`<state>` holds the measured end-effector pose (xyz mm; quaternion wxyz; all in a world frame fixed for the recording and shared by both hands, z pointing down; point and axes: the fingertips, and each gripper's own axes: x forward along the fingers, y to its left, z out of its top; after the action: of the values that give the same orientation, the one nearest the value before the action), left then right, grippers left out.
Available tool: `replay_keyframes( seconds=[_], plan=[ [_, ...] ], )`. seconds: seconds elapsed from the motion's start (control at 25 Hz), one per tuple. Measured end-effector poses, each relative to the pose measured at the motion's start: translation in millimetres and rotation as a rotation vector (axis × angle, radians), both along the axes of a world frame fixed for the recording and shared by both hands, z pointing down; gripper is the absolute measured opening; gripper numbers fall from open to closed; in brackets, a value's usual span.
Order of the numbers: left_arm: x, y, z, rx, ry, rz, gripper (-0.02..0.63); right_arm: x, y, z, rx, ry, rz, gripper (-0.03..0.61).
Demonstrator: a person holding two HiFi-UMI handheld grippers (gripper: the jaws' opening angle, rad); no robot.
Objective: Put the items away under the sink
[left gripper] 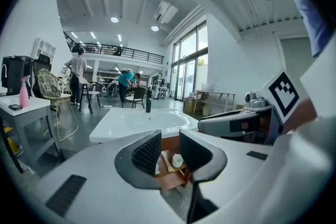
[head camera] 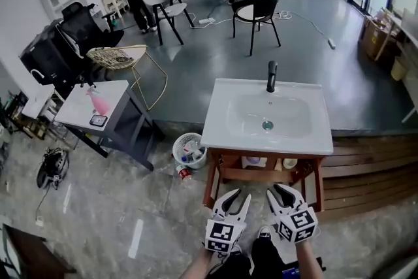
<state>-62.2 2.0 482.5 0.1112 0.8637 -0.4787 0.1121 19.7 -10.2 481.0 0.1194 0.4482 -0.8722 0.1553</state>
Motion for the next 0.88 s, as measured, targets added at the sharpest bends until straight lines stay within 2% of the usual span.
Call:
replay_keyframes(
  seconds=[0.2, 0.4, 0.88],
  plan=[
    [-9.4, 33.0, -26.6, 0.044, -0.031, 0.032, 0.115, -6.9, 31.9, -28.1, 0.042, -0.006, 0.004, 0.104],
    [-15.0, 67.7, -33.4, 0.050, -0.036, 0.041, 0.115, -8.2, 67.5, -38.9, 0.055, -0.017, 0.014, 0.104],
    [8.1, 133.8, -50.5, 0.074, -0.052, 0.076, 0.115, 20.8, 127.7, -66.7, 0.076, -0.001, -0.002, 0.101]
  ],
)
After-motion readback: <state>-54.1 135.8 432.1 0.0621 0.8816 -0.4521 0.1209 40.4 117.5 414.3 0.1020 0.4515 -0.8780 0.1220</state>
